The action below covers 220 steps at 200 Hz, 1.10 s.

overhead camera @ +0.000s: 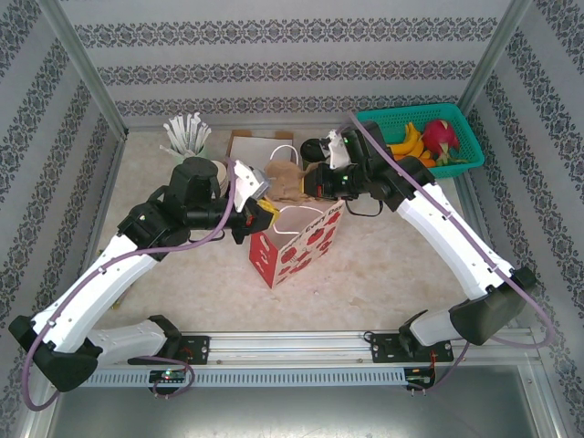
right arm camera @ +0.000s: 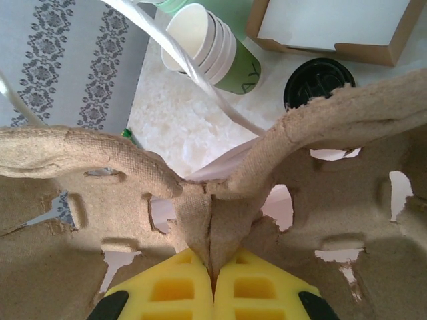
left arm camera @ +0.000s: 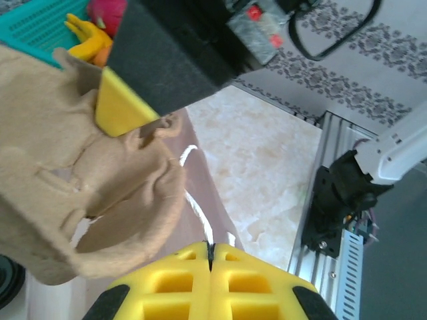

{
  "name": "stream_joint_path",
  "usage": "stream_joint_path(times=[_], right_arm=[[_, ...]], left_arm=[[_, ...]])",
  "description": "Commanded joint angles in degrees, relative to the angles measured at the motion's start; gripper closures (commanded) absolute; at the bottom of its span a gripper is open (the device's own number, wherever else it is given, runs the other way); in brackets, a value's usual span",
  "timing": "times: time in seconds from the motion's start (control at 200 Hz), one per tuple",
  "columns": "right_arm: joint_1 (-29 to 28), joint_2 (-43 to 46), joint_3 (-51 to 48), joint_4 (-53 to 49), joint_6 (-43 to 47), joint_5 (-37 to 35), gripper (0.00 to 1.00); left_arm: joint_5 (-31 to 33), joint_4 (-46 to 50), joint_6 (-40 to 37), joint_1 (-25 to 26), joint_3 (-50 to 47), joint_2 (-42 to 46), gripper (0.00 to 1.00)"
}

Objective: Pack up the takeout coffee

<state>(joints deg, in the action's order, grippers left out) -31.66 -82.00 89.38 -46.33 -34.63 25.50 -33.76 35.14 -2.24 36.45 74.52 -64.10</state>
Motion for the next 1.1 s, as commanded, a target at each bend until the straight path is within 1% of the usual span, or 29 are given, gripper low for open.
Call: stream_joint_path(times=[0.0,0.16,0.285,0.37,0.435,0.48,0.579,0.674,0.699,0.739,0.814,0.889,0.974,1.064,1.094], right_arm=[[-0.29,-1.58,0.39,-3.94,0.03,-3.78,1.00],[-1.24,-2.42,1.47,-5.18,0.03,-5.24,1.00],[-2.84,-2.97,1.87,-6.46,3.23,-6.02,1.00],[-3.48,-3.42,2.40,-8.88,5.31,-8.50,1.00],[-3.89,-4.02,3.31,-12.09,6.76,-11.91,1.00],[-4.17,-4.42,3.56,-13.43,7.62,-13.00,1.00],[-4.55,-4.49,3.30,-14.25,9.14,-13.37,1.00],[-5.06,-4.49,2.74,-13.73,10.34,-12.96,1.00],[-5.21,-4.57,2.64,-13.58,10.68,-12.93,1.00],[-5.50,-4.70,2.51,-13.38,10.99,-12.81,1.00],[-5.78,-4.84,2.54,-13.18,11.44,-12.58,1.00],[-5.95,-5.06,2.72,-13.18,11.63,-12.45,1.00],[-6.26,-5.19,3.15,-13.26,12.30,-12.49,1.00],[-6.72,-5.04,3.42,-13.35,13.09,-12.47,1.00],[-6.77,-5.02,3.43,-13.35,13.24,-12.49,1.00]], left_arm=[[-6.44,0.53,-5.55,1.08,1.67,2.94,1.00],[-9.99,3.06,-8.45,1.33,3.71,0.75,1.00],[-11.89,2.26,-8.86,1.87,4.89,-1.00,1.00],[-12.62,1.26,-9.18,1.96,5.41,-0.70,1.00],[-11.27,0.07,-9.16,1.96,5.22,0.25,1.00],[-9.42,-1.04,-8.78,1.89,4.65,0.84,1.00],[-5.44,-1.70,-7.66,1.87,4.43,0.70,0.99],[-5.73,-1.15,-7.10,1.87,5.43,-0.60,0.96],[-6.30,-1.19,-6.93,1.87,5.61,-1.03,0.92],[-6.52,-1.30,-6.64,1.87,5.97,-1.51,0.76],[-5.80,-1.71,-6.55,1.87,6.03,-1.68,0.56],[-2.71,-2.73,-6.16,1.70,5.65,-1.36,0.47],[3.90,-4.29,-4.16,0.73,5.71,-1.22,0.35],[14.65,-6.85,1.19,-1.39,6.30,-1.66,0.13],[17.07,-6.90,3.22,-2.52,7.12,-2.09,0.09]])
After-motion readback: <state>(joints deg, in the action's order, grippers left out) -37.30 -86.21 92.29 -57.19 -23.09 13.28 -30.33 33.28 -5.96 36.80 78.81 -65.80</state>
